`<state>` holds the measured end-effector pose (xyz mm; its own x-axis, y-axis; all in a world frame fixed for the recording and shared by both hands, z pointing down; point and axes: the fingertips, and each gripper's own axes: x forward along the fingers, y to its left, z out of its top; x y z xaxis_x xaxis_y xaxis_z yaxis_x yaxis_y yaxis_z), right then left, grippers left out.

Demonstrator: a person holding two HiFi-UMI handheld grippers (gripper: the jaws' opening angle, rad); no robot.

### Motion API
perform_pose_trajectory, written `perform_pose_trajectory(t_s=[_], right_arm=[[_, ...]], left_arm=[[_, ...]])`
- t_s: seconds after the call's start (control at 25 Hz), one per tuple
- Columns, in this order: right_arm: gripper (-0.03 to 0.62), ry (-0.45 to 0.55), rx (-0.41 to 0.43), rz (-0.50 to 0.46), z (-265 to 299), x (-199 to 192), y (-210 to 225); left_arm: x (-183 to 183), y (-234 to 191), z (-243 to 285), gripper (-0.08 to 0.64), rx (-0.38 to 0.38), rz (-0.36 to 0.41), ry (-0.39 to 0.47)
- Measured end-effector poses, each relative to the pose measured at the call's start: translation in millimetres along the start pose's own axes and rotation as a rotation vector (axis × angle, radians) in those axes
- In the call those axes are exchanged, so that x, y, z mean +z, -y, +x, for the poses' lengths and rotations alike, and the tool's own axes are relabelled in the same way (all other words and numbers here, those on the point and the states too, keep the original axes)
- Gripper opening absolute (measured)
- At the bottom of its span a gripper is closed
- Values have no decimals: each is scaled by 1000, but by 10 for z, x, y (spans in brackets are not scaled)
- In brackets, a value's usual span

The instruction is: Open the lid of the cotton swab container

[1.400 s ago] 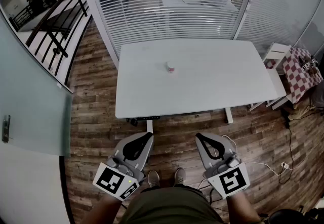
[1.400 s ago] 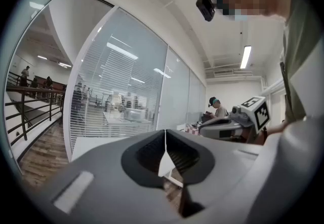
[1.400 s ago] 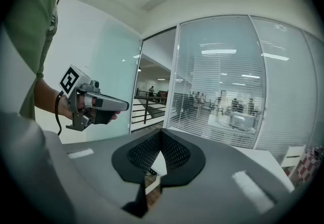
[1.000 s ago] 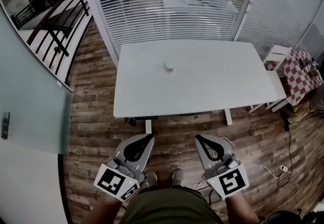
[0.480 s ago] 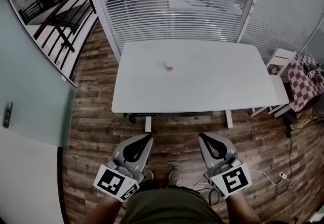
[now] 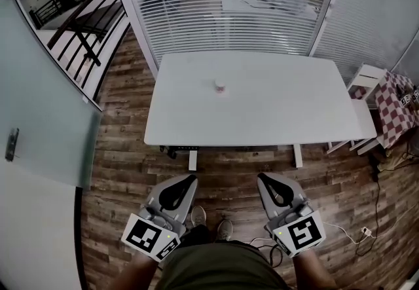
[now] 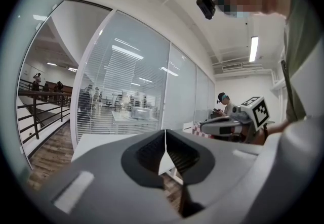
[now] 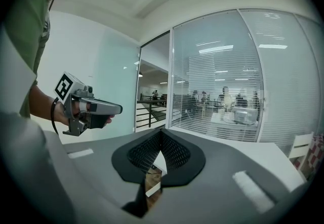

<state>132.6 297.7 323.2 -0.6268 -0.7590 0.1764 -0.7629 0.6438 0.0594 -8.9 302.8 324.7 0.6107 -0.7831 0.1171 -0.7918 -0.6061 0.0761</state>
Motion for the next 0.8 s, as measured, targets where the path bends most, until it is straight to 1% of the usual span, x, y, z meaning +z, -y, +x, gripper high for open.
perform_pose_trajectory(t_s=[0.32,0.48,0.8], right_arm=[[9,1,1,-13,130,5,74],[9,-26,-9,-22,218,-18,128],[9,3,-3,-12,575,35,156]], left_arm=[[6,-112,108,11,1,-5,12],[1,-205,186,11,-4,-10,15],[-36,-518,366,11,-24,-22,6]])
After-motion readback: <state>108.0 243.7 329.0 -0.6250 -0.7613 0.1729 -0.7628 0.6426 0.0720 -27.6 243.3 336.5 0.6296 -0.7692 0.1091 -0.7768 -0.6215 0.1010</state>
